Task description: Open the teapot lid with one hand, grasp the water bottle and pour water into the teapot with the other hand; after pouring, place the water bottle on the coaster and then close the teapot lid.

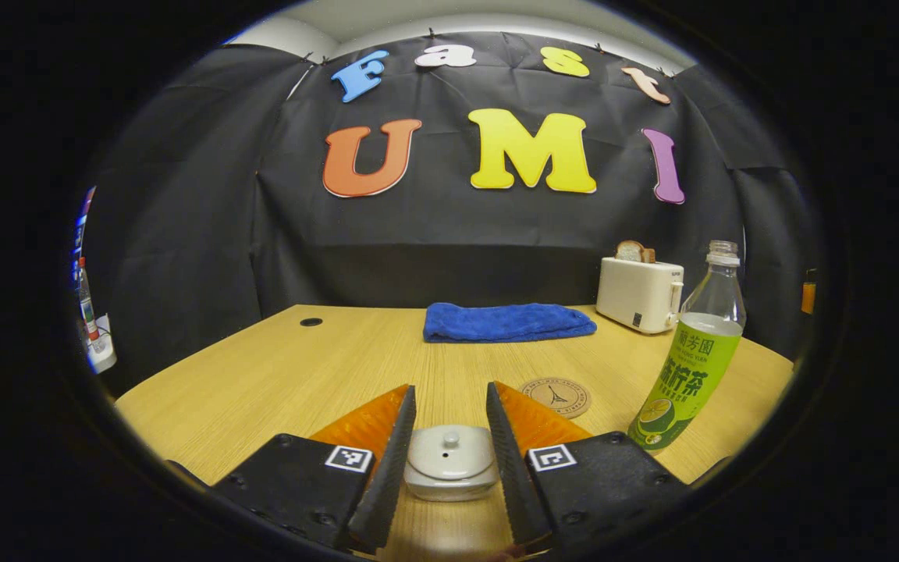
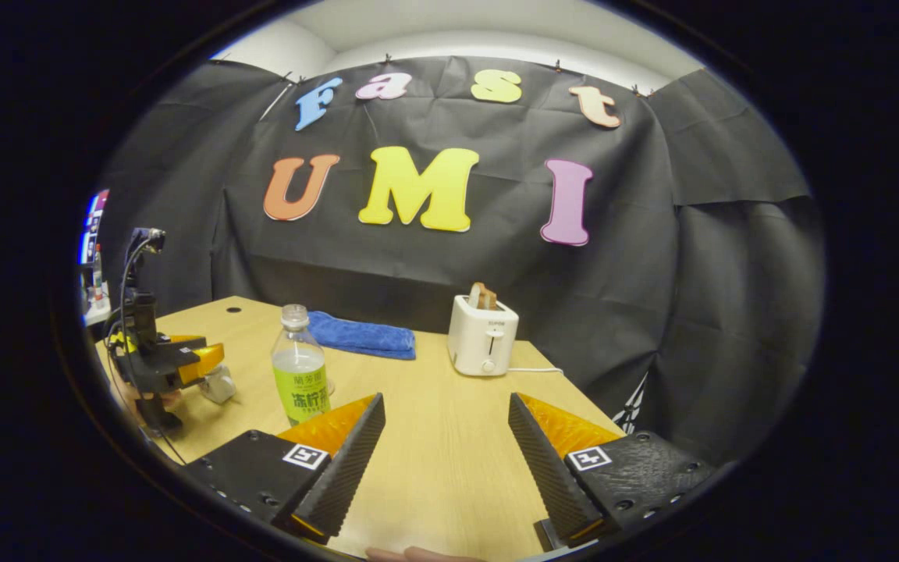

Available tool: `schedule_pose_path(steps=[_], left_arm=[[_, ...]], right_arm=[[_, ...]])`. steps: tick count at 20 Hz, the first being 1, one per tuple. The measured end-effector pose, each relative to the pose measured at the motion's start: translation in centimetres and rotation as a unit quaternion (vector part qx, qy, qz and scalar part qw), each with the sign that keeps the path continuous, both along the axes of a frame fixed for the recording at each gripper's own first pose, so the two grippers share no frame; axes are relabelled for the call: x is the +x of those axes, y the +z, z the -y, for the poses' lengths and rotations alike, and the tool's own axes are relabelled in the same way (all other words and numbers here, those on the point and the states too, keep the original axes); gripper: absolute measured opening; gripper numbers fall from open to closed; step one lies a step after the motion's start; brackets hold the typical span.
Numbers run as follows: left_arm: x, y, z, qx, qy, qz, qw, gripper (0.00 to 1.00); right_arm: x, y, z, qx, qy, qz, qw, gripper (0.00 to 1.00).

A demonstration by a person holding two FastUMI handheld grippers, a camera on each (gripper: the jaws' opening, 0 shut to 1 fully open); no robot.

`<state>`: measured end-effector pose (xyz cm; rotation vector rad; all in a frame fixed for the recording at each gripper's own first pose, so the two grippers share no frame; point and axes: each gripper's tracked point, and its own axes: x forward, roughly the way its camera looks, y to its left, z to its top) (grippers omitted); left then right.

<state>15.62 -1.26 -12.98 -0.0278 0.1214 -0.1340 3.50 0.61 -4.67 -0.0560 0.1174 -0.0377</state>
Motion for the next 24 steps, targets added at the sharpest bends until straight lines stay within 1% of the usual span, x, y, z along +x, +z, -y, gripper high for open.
schedule_pose_path(steps=[1, 3, 4, 5, 10, 11, 12, 13, 14, 17, 19, 20, 22, 24], left_arm=[[0.2, -0.2, -0.1, -0.001, 0.001, -0.003, 1.000, 0.48], [0.7, -0.7, -0.8, -0.001, 0.012, -0.008, 1.000, 0.43], [0.7, -0.9, -0.9, -0.002, 0.015, -0.008, 1.000, 0.42], [0.9, -0.8, -0.8, -0.001, 0.015, -0.006, 1.000, 0.36], [0.8, -0.8, -0.5, 0.010, 0.024, -0.012, 1.000, 0.26], [0.7, -0.6, -0.3, 0.015, 0.023, -0.013, 1.000, 0.23], [0.8, -0.6, -0.2, 0.017, 0.024, -0.011, 1.000, 0.20], [0.8, -0.5, -0.3, 0.020, 0.029, -0.012, 0.999, 0.09], [0.9, -0.4, -0.2, 0.022, 0.030, -0.011, 0.999, 0.07], [0.7, 0.7, -0.2, 0.023, 0.033, -0.001, 0.999, 0.04], [0.1, 2.2, 0.2, 0.015, 0.023, 0.008, 1.000, 0.04], [-0.4, 3.2, 0.4, 0.014, 0.022, 0.015, 1.000, 0.04], [-1.5, 5.5, 0.4, 0.020, 0.023, 0.033, 0.999, 0.04], [-3.2, 7.4, 0.3, 0.020, 0.022, 0.046, 0.999, 0.04]], right_arm=[[0.1, -0.2, -0.1, 0.001, 0.002, -0.003, 1.000, 0.98], [0.1, -0.4, -0.1, 0.000, 0.003, -0.007, 1.000, 0.98], [0.2, -0.4, 0.0, 0.000, 0.001, -0.007, 1.000, 0.95], [0.3, -0.4, 0.1, 0.001, 0.000, -0.007, 1.000, 0.95], [0.4, -0.5, 0.5, 0.006, -0.005, -0.009, 1.000, 0.95], [0.5, -0.4, 0.3, 0.009, -0.003, -0.006, 1.000, 0.95], [0.5, -0.3, 0.0, 0.012, 0.000, -0.004, 1.000, 0.98], [0.5, -0.5, -0.5, 0.013, 0.006, -0.004, 1.000, 0.98], [0.5, -0.6, -1.2, 0.012, 0.015, -0.005, 1.000, 0.95], [0.7, -1.3, -2.0, 0.014, 0.028, -0.012, 0.999, 0.95], [1.0, -2.0, -3.4, 0.032, 0.052, -0.022, 0.998, 0.94], [1.2, -2.5, -4.1, 0.044, 0.064, -0.028, 0.997, 0.98], [1.5, -2.9, -5.3, 0.059, 0.086, -0.031, 0.994, 0.95], [1.8, -3.2, -6.5, 0.070, 0.103, -0.027, 0.992, 0.95]])
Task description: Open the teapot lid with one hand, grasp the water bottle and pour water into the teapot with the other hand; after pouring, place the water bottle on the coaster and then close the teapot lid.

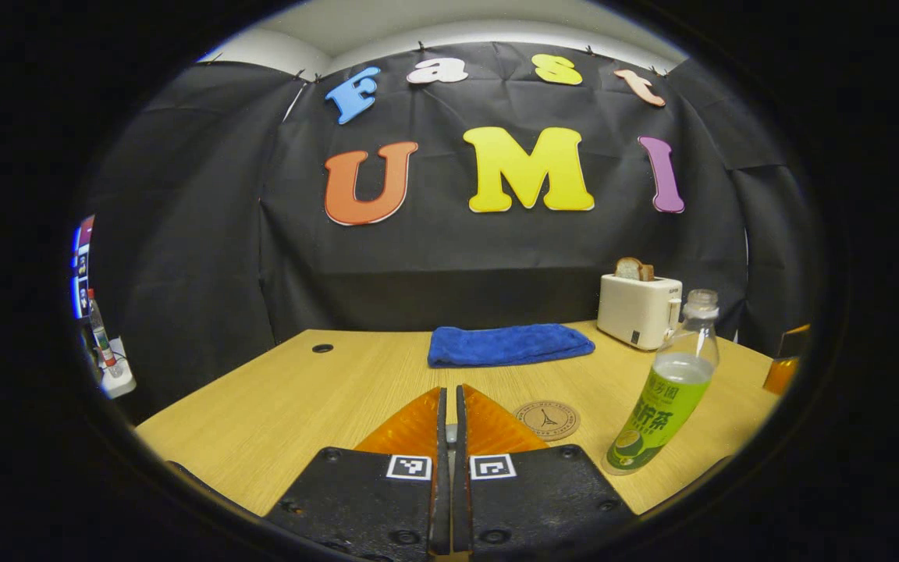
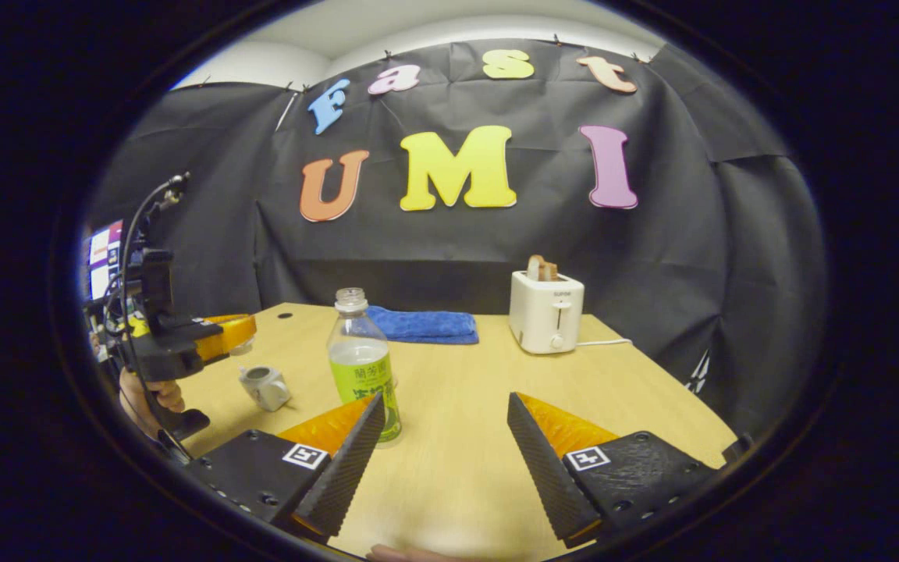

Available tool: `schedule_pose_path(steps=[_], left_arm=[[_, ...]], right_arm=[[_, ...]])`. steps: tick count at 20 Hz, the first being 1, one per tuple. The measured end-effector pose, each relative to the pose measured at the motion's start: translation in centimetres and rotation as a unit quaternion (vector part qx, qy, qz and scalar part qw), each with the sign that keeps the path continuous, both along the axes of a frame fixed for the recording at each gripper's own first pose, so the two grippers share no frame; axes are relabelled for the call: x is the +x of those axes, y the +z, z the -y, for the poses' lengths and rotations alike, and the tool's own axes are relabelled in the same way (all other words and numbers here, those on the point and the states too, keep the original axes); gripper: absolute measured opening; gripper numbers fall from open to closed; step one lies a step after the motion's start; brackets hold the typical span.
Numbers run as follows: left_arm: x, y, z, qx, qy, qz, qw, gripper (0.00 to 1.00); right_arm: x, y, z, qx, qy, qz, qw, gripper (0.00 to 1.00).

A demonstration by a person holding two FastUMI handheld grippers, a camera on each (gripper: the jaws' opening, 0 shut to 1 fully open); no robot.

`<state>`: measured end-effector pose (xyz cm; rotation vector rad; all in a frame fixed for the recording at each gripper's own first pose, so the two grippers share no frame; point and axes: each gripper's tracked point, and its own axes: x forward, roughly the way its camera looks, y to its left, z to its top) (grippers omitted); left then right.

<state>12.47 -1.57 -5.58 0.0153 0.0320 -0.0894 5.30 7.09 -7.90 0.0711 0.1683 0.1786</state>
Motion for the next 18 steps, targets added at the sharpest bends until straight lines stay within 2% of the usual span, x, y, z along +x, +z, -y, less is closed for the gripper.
schedule_pose_path(steps=[4, 7, 11, 12, 15, 16, 17, 18], left_arm=[[-3.6, 2.0, -1.8, -0.012, 0.022, -0.001, 1.000, 0.04], [-6.1, 2.0, -1.8, -0.033, 0.001, -0.021, 0.999, 0.04], [-8.0, 2.2, -3.8, -0.026, 0.005, -0.038, 0.999, 0.04], [-8.3, 2.5, -4.0, -0.028, 0.005, -0.038, 0.999, 0.04], [-9.6, 4.0, -4.9, -0.026, 0.003, -0.023, 0.999, 0.04], [-10.0, 4.5, -5.1, -0.025, 0.003, -0.017, 1.000, 0.04], [-10.4, 4.9, -5.2, -0.022, -0.001, -0.011, 1.000, 0.04], [-10.8, 5.2, -5.0, -0.019, -0.006, -0.006, 1.000, 0.04]], right_arm=[[1.0, -1.4, -2.9, 0.016, 0.042, 0.011, 0.999, 0.95], [1.9, -2.8, -4.7, 0.020, 0.056, 0.010, 0.998, 0.95], [3.3, -3.3, -6.8, 0.031, 0.056, 0.011, 0.998, 0.93], [3.7, -3.1, -7.4, 0.035, 0.057, 0.014, 0.998, 0.95], [5.2, -3.1, -8.6, 0.025, 0.048, 0.015, 0.998, 0.95], [6.0, -3.2, -8.7, 0.026, 0.043, 0.012, 0.999, 0.92], [6.5, -3.4, -9.0, 0.034, 0.044, 0.010, 0.998, 0.95], [7.0, -3.6, -9.3, 0.041, 0.046, 0.003, 0.998, 0.92]])
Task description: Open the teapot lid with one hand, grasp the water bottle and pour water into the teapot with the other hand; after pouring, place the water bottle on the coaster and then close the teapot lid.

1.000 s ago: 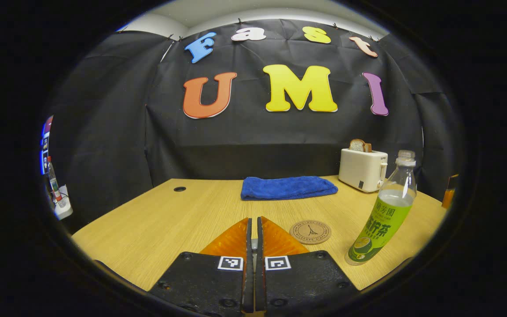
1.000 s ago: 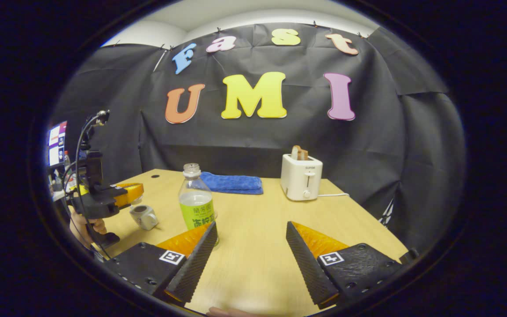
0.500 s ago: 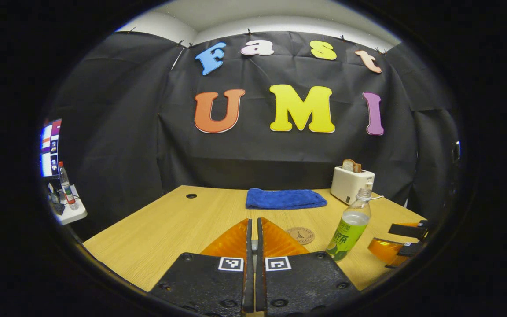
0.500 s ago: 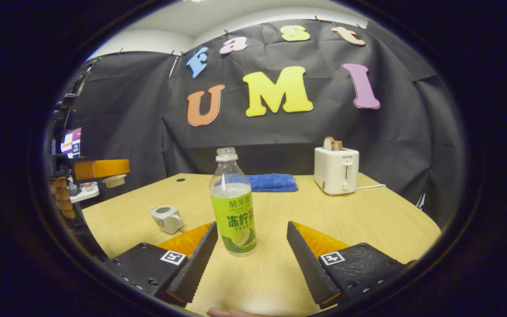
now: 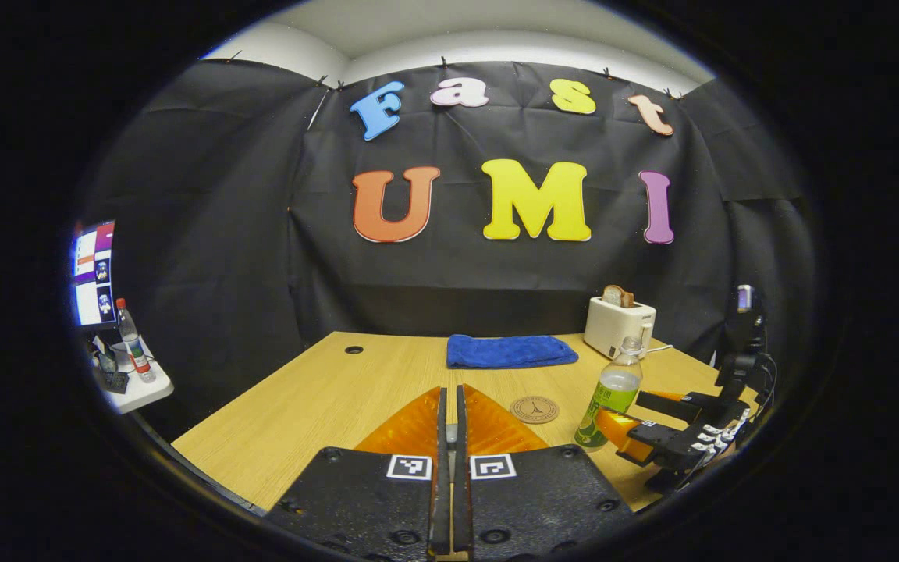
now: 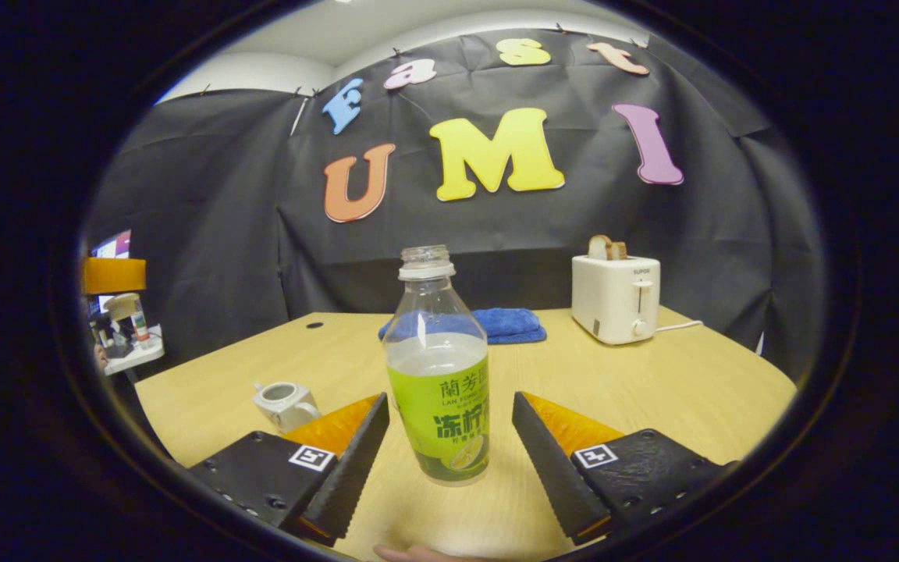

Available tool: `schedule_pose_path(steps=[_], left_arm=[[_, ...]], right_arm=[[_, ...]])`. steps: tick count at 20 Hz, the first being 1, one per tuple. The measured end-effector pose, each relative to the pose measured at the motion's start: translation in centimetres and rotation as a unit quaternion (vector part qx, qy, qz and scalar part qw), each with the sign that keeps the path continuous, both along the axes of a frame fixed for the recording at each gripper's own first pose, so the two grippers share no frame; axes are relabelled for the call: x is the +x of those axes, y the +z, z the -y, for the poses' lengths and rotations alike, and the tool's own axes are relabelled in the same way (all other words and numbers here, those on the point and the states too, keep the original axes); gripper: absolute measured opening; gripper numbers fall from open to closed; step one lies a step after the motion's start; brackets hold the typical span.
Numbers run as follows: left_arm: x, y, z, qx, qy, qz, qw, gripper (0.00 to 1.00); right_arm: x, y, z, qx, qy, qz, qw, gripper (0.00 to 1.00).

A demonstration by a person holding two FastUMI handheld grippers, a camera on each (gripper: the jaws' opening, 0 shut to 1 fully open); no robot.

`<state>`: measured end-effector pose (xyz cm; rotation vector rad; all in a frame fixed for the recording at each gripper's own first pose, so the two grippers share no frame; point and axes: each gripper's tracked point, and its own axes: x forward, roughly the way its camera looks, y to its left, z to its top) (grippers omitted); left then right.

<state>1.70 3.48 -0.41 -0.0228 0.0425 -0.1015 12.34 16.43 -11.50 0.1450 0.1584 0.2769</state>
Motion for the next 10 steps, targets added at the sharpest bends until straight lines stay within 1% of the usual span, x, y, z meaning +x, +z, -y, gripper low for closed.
schedule_pose_path(steps=[1, 3, 4, 5, 6, 8, 10], left_arm=[[-0.3, 0.2, -0.1, 0.005, -0.004, 0.003, 1.000, 0.04], [-0.8, 0.6, -0.1, 0.016, -0.007, 0.012, 1.000, 0.04], [-0.7, 0.7, -0.1, 0.017, -0.006, 0.014, 1.000, 0.04], [-0.7, 0.5, -0.3, 0.015, -0.004, 0.008, 1.000, 0.04], [-0.8, 0.2, -0.5, 0.015, -0.004, 0.004, 1.000, 0.04], [-0.7, 0.3, -0.9, 0.015, -0.001, 0.005, 1.000, 0.04], [-0.8, 0.4, -1.5, 0.016, 0.002, 0.005, 1.000, 0.04]], right_arm=[[0.5, -0.5, -0.3, 0.003, 0.003, -0.009, 1.000, 0.95], [1.2, -0.8, -0.3, 0.003, -0.001, -0.014, 1.000, 0.96], [1.5, -0.8, -0.5, 0.003, 0.000, -0.013, 1.000, 0.93], [1.6, -0.7, -0.5, 0.002, -0.001, -0.010, 1.000, 0.92], [1.8, -0.4, -0.7, 0.003, 0.000, -0.004, 1.000, 0.84], [1.6, 0.2, -0.8, -0.014, -0.003, 0.003, 1.000, 0.75], [1.1, 1.5, -0.8, -0.035, -0.004, 0.019, 0.999, 0.74]])
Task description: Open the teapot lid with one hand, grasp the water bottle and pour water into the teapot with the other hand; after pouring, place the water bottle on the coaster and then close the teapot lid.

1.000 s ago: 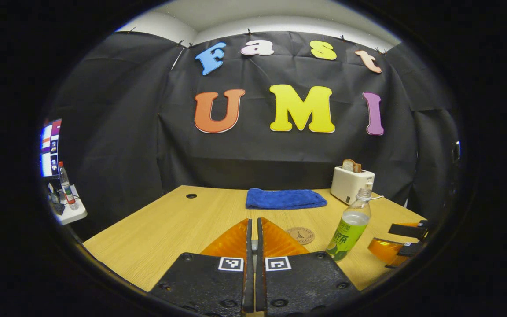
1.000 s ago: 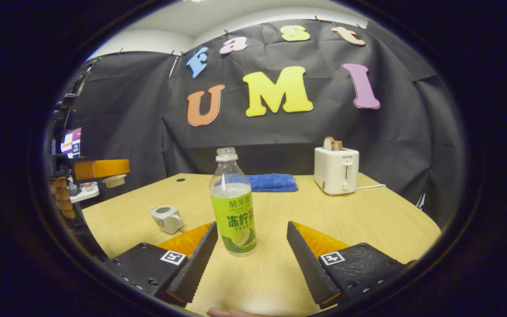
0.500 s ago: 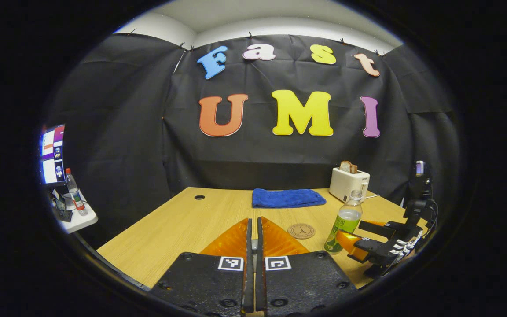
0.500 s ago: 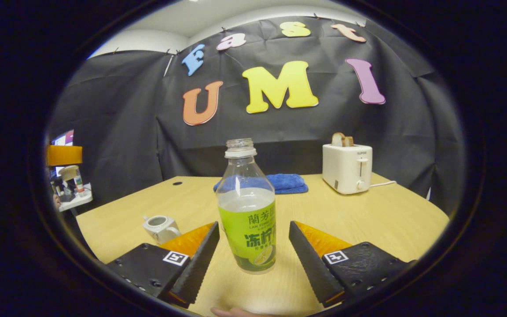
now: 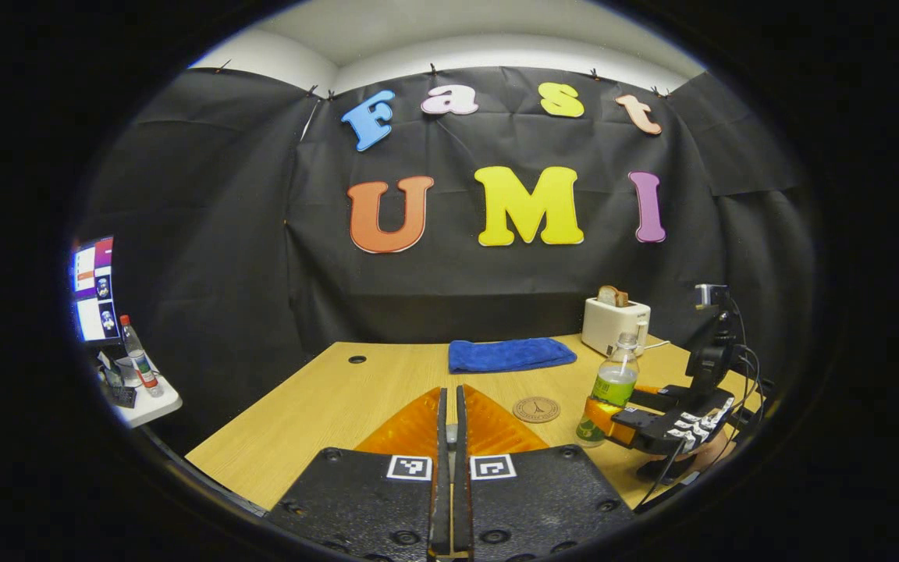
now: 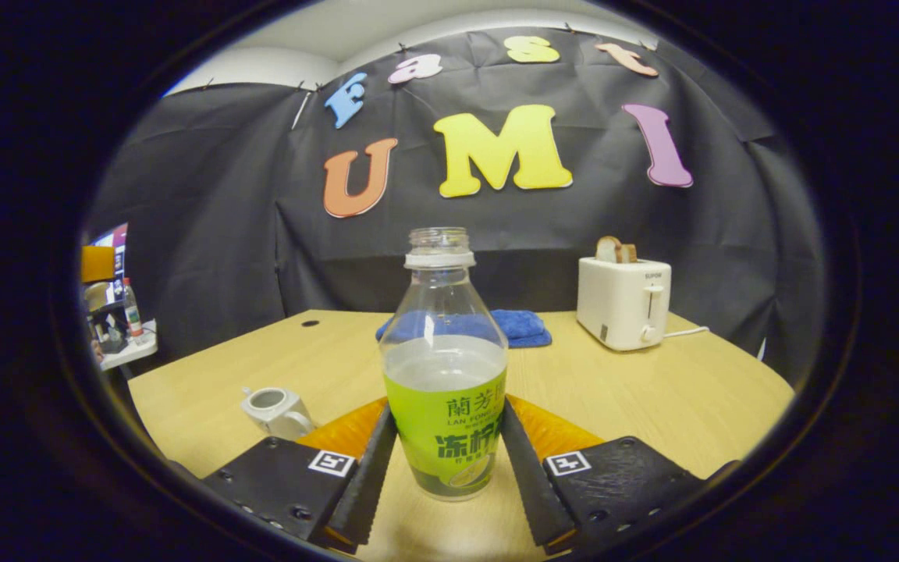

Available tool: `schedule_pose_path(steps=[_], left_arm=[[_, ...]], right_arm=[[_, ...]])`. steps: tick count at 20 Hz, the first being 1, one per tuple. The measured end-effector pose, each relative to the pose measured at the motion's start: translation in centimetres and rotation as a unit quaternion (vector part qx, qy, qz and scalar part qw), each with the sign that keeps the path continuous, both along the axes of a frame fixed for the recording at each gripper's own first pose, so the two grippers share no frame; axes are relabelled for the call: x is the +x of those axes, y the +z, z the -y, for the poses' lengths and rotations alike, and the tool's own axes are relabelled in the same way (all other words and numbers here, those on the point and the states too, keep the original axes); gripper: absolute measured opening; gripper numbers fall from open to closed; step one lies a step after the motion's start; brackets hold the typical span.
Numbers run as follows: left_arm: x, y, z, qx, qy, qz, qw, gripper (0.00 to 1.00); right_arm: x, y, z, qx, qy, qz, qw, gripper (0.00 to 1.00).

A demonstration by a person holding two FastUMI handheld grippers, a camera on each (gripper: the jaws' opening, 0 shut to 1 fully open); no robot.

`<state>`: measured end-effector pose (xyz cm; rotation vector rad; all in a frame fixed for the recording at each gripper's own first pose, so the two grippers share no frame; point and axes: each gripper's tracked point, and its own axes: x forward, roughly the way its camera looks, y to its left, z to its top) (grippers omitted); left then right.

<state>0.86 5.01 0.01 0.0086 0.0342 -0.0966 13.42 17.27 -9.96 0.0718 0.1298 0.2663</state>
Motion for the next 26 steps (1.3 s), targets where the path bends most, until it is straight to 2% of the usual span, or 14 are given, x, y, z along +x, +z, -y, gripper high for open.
schedule_pose_path(steps=[4, 9, 15, 20, 22, 24, 26], left_arm=[[-0.5, 0.7, -1.2, -0.006, 0.002, 0.009, 1.000, 0.04], [-1.0, 1.2, -3.6, -0.011, 0.008, 0.018, 1.000, 0.04], [-1.0, 1.1, -5.8, -0.040, 0.011, 0.014, 0.999, 0.04], [-0.7, 0.9, -6.0, -0.043, 0.007, 0.007, 0.999, 0.04], [-0.6, 0.6, -6.1, -0.043, 0.003, 0.004, 0.999, 0.04], [-0.7, 0.8, -6.0, -0.041, -0.002, 0.005, 0.999, 0.04], [-0.8, 0.9, -6.4, -0.043, 0.004, 0.009, 0.999, 0.04]], right_arm=[[-0.7, 3.3, -0.1, -0.081, -0.016, 0.040, 0.996, 0.72], [-1.5, 5.3, -2.1, -0.170, -0.021, 0.062, 0.983, 0.72], [0.3, 3.0, -3.8, -0.316, -0.049, 0.029, 0.947, 0.72], [0.7, 1.6, -5.9, -0.424, -0.042, 0.029, 0.904, 0.72], [0.7, 1.3, -6.1, -0.466, -0.041, 0.036, 0.883, 0.73], [1.0, 1.0, -6.1, -0.516, -0.045, 0.041, 0.855, 0.72], [1.4, 1.5, -5.1, -0.581, -0.077, 0.065, 0.808, 0.72]])
